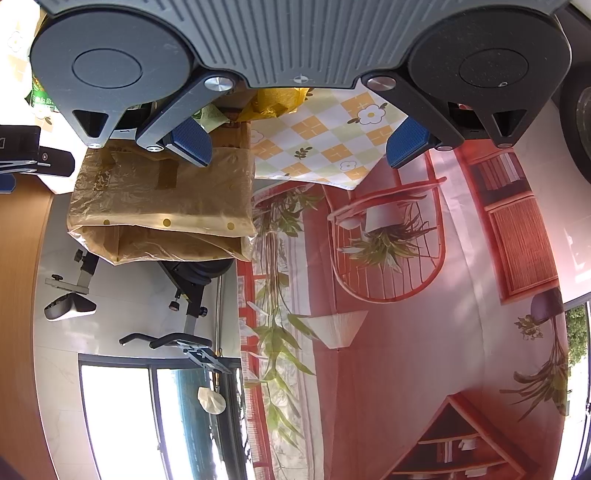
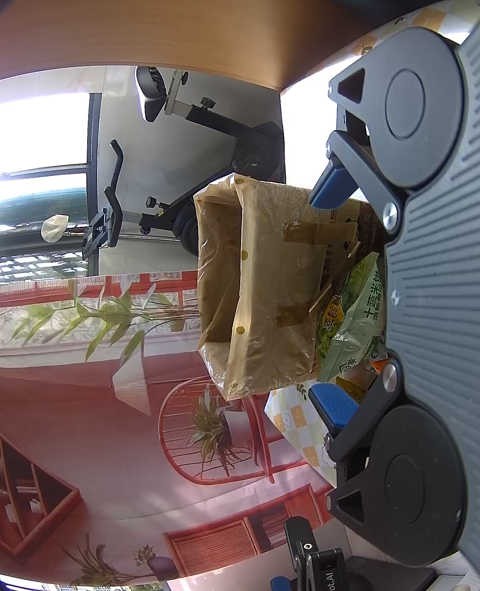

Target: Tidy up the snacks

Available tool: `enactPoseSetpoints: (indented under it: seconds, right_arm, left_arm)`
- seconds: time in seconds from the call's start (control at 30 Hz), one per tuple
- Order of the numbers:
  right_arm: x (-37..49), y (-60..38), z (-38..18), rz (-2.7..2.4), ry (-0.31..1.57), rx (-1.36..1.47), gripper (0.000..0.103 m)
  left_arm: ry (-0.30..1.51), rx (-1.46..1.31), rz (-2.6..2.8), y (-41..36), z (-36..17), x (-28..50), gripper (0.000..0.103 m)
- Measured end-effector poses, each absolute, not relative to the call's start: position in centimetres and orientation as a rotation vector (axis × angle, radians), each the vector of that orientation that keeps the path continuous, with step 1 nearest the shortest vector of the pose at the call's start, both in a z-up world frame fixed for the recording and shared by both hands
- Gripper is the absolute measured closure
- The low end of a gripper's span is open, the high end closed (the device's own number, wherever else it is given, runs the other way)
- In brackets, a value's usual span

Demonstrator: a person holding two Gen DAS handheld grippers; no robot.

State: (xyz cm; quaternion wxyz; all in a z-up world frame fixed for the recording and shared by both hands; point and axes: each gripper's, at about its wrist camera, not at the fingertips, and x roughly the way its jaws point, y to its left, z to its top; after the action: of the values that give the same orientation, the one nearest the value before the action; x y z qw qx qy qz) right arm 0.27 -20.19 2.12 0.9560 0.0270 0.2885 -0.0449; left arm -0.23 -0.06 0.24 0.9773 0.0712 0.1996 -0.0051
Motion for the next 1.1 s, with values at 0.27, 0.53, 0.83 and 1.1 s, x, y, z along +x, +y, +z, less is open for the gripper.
enactPoseSetpoints:
  seconds: [0.27, 0.53, 0.83, 1.1]
  right_arm:
    - [0.25, -20.18, 2.07, -0.091, 0.586, 0.053, 0.001]
    - [0.27, -20.17, 2.04, -0.091, 0.586, 0.053, 0.001]
    - [0.3, -20.14, 2.03, -0.092, 0.586, 0.051, 0.001]
    - [0.32, -20.1, 2.05, -0.091, 0.584, 0.05, 0.001]
  left_arm:
    - [0.402, 0.142, -0.006, -0.01, 0.2, -0.2, 0.001]
    - [0.403, 0.14, -0.003, 0.12, 0.13, -0.2, 0.001]
    - [0.403, 0.137, 0.001, 0.15, 0.09, -0.18, 0.001]
    - [0.403, 0.136, 0.001, 0.02, 0.07, -0.23, 0.001]
